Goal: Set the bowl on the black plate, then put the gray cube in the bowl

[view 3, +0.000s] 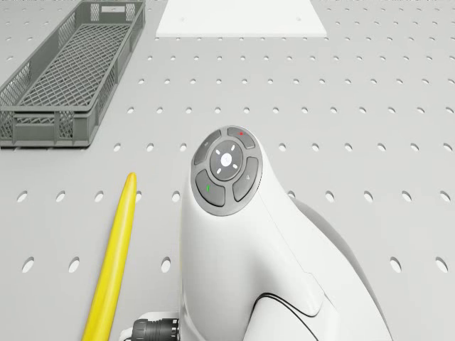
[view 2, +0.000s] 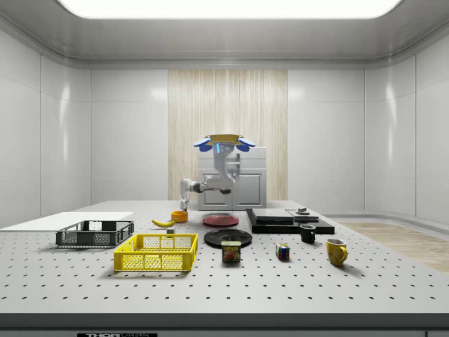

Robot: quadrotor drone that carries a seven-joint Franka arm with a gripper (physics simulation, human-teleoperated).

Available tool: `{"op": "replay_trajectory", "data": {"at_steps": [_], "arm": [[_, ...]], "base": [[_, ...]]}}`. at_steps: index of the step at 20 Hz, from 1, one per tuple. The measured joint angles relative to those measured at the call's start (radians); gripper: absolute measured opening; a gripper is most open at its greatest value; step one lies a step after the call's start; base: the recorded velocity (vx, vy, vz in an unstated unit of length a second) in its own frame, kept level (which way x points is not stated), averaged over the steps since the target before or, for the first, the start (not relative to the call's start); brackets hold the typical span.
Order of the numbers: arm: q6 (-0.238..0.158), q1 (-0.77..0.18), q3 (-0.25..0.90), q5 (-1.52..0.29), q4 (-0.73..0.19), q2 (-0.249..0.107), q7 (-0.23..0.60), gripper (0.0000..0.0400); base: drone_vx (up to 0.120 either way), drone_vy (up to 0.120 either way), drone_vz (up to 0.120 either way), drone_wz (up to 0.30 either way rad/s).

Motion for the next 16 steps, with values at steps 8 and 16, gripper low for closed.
{"op": "replay_trajectory", "data": {"at_steps": [8, 16], "arm": [[0.012, -0.003, 0.002, 0.005, 0.001, -0.013, 0.002, 0.0400], [0.037, -0.008, -0.033, -0.024, 0.007, -0.028, 0.003, 0.0400]], "base": [[0.120, 0.025, 0.000, 0.000], [0.020, 0.000, 0.000, 0.000]]}}
